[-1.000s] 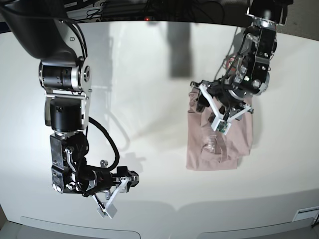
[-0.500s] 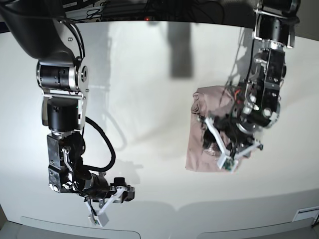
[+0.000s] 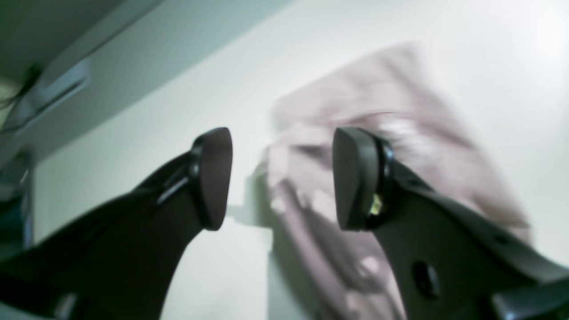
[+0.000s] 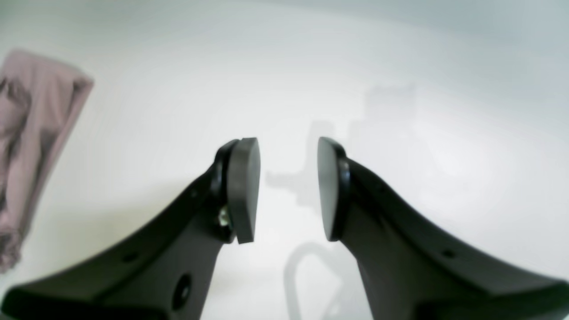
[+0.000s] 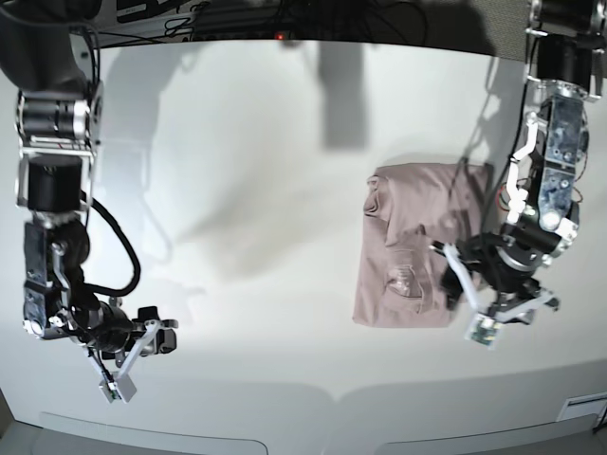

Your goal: Fold the T-shirt properly

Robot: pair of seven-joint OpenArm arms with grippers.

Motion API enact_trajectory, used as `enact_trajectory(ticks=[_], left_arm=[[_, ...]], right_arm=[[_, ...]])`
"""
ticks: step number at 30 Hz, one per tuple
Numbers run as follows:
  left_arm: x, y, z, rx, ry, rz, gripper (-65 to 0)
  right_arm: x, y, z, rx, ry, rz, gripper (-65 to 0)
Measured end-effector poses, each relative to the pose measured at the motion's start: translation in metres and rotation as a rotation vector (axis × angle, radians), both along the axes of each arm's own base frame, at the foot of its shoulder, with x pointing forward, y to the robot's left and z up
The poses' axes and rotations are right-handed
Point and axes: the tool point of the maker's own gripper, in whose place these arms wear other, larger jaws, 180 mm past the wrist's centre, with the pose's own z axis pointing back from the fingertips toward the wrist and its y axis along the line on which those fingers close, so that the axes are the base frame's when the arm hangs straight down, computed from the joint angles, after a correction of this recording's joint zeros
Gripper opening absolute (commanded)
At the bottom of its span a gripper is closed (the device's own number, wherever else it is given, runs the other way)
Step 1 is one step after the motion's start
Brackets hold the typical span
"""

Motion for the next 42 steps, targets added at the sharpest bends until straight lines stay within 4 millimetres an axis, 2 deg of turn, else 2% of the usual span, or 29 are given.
enact_trajectory(ticks=[4, 7, 10, 14, 16, 21, 25, 29, 32, 36, 42], left_arm=[[-0.001, 0.016, 0.001, 0.018, 0.01, 0.018, -31.2], [-0.003, 0.011, 0.003, -0.013, 0.013, 0.016, -31.2], [-0.008, 0.011, 0.029, -0.063, -0.059, 0.043, -31.2], [-0.025, 0.034, 0.078, -0.14, -0.179, 0.104, -31.2], [-0.039, 0.046, 0.085, -0.175, -0.198, 0.134, -31.2], [-0.075, 0.068, 0.053, -0.222, -0.09, 0.165, -31.2], [-0.102, 0.074, 0.025, -0.246, -0.006, 0.198, -31.2], [-0.128, 0.066, 0.001, -0.272, 0.107, 0.183, -31.2], [-0.145, 0.066, -0.001, -0.256, 0.134, 0.185, -31.2], [-0.169, 0.068, -0.002, -0.226, 0.168, 0.191, -31.2], [-0.215, 0.072, -0.031, -0.197, 0.324, 0.22, -31.2]], right_arm=[[-0.026, 0.01, 0.014, -0.028, -0.071, 0.073, -42.6], [-0.049, 0.022, 0.014, -0.056, -0.098, 0.12, -42.6], [-0.068, 0.03, 0.014, -0.06, -0.115, 0.144, -42.6], [-0.091, 0.031, 0.012, 0.019, -0.109, 0.131, -42.6], [-0.101, 0.025, 0.013, 0.058, -0.099, 0.109, -42.6], [-0.118, -0.005, 0.022, 0.065, -0.117, 0.02, -42.6], [-0.141, -0.021, 0.025, 0.02, -0.105, -0.015, -42.6], [-0.177, -0.028, 0.016, -0.015, -0.035, -0.022, -42.6], [-0.206, -0.027, 0.012, 0.025, 0.011, -0.022, -42.5], [-0.24, -0.039, 0.01, 0.003, 0.069, -0.05, -42.6], [-0.294, -0.05, 0.005, -0.017, 0.194, -0.071, -42.6]])
